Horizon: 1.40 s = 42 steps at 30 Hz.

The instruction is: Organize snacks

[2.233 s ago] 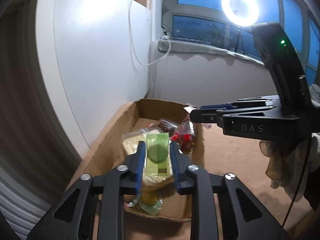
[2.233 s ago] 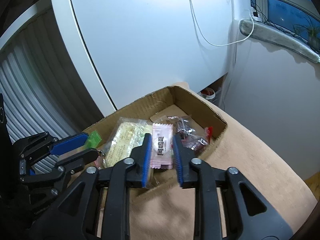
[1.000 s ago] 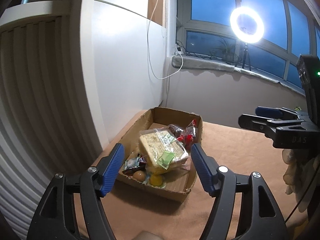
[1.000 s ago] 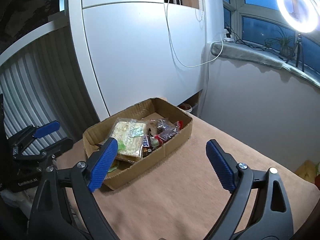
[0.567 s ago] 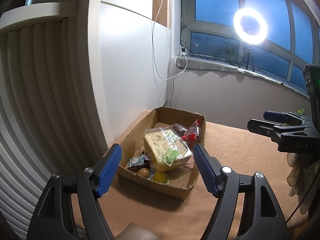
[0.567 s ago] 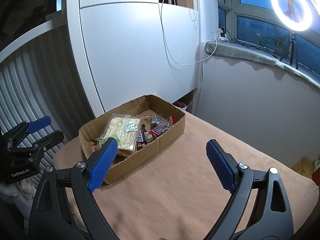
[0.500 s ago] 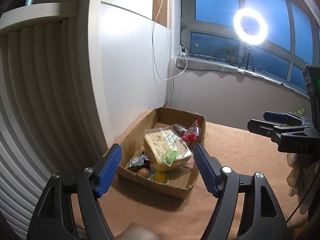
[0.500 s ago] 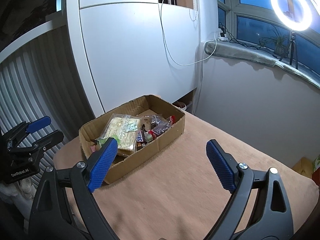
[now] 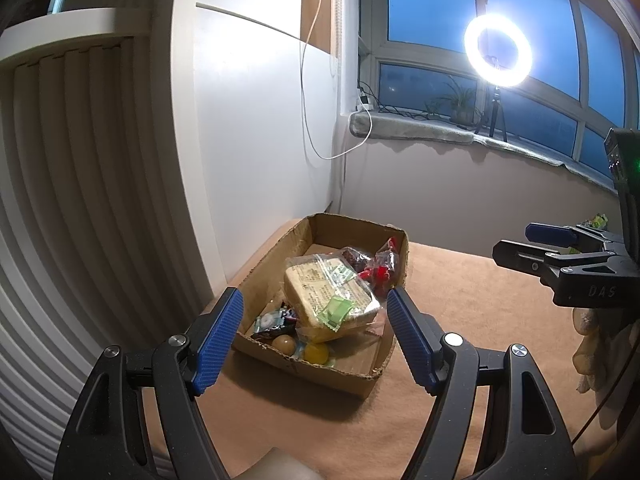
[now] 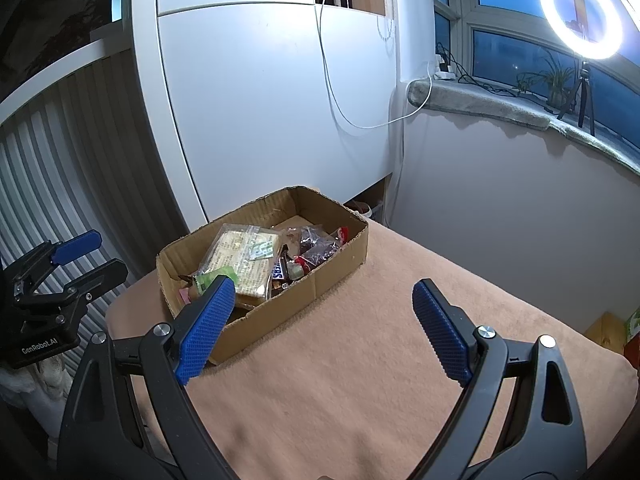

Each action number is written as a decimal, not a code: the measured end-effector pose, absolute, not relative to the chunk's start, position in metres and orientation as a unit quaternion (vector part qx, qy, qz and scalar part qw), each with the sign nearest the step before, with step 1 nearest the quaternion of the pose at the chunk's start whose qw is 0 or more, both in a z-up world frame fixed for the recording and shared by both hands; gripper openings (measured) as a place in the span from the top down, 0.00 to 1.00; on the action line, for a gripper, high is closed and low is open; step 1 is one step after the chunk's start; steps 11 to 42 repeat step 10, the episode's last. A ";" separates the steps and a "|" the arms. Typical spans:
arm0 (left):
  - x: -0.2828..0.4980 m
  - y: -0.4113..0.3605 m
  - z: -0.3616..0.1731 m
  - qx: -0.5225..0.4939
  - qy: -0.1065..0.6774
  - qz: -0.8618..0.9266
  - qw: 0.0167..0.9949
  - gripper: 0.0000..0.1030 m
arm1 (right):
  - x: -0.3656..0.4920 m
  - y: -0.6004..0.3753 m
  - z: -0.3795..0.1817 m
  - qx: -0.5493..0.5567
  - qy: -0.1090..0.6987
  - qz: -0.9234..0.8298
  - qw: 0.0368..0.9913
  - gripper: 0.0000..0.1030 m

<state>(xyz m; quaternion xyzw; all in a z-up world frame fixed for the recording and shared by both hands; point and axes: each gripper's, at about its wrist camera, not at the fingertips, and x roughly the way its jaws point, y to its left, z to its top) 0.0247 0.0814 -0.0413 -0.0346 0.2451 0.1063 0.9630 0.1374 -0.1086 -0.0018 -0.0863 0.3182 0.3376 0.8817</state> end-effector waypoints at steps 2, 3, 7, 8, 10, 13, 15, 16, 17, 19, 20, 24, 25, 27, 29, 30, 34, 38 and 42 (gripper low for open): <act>0.025 0.081 -0.041 -0.034 0.245 0.105 0.963 0.28 | 0.137 -0.108 -0.003 -0.086 0.319 0.337 0.881 0.10; 0.025 0.081 -0.041 -0.034 0.245 0.106 0.963 0.28 | 0.137 -0.108 -0.003 -0.086 0.319 0.336 0.882 0.10; 0.024 0.079 -0.041 -0.031 0.243 0.105 0.964 0.28 | 0.137 -0.109 -0.004 -0.084 0.320 0.335 0.882 0.10; 0.024 0.079 -0.041 -0.032 0.243 0.106 0.964 0.28 | 0.137 -0.110 -0.004 -0.085 0.321 0.335 0.882 0.10; 0.025 0.079 -0.042 -0.035 0.246 0.104 0.963 0.28 | 0.137 -0.111 -0.005 -0.084 0.322 0.333 0.883 0.10; 0.025 0.079 -0.042 -0.035 0.246 0.104 0.963 0.28 | 0.137 -0.111 -0.005 -0.084 0.322 0.333 0.883 0.10; 0.025 0.079 -0.042 -0.035 0.246 0.104 0.963 0.28 | 0.137 -0.111 -0.005 -0.084 0.322 0.333 0.883 0.10; 0.025 0.079 -0.042 -0.035 0.246 0.104 0.963 0.28 | 0.137 -0.111 -0.005 -0.084 0.322 0.333 0.883 0.10; 0.025 0.079 -0.042 -0.035 0.246 0.104 0.963 0.28 | 0.137 -0.111 -0.005 -0.084 0.322 0.333 0.883 0.10; 0.025 0.079 -0.042 -0.035 0.246 0.104 0.963 0.28 | 0.137 -0.111 -0.005 -0.084 0.322 0.333 0.883 0.10; 0.025 0.079 -0.042 -0.035 0.246 0.104 0.963 0.28 | 0.137 -0.111 -0.005 -0.084 0.322 0.333 0.883 0.10; 0.025 0.079 -0.042 -0.035 0.246 0.104 0.963 0.28 | 0.137 -0.111 -0.005 -0.084 0.322 0.333 0.883 0.10; 0.025 0.079 -0.042 -0.035 0.246 0.104 0.963 0.28 | 0.137 -0.111 -0.005 -0.084 0.322 0.333 0.883 0.10; 0.025 0.079 -0.042 -0.035 0.246 0.104 0.963 0.28 | 0.137 -0.111 -0.005 -0.084 0.322 0.333 0.883 0.10; 0.025 0.079 -0.042 -0.035 0.246 0.104 0.963 0.28 | 0.137 -0.111 -0.005 -0.084 0.322 0.333 0.883 0.10; 0.025 0.079 -0.042 -0.035 0.246 0.104 0.963 0.28 | 0.137 -0.111 -0.005 -0.084 0.322 0.333 0.883 0.10; 0.025 0.079 -0.042 -0.035 0.246 0.104 0.963 0.28 | 0.137 -0.111 -0.005 -0.084 0.322 0.333 0.883 0.10; 0.025 0.079 -0.042 -0.035 0.246 0.104 0.963 0.28 | 0.137 -0.111 -0.005 -0.084 0.322 0.333 0.883 0.10; 0.025 0.079 -0.042 -0.035 0.246 0.104 0.963 0.28 | 0.137 -0.111 -0.005 -0.084 0.322 0.333 0.883 0.10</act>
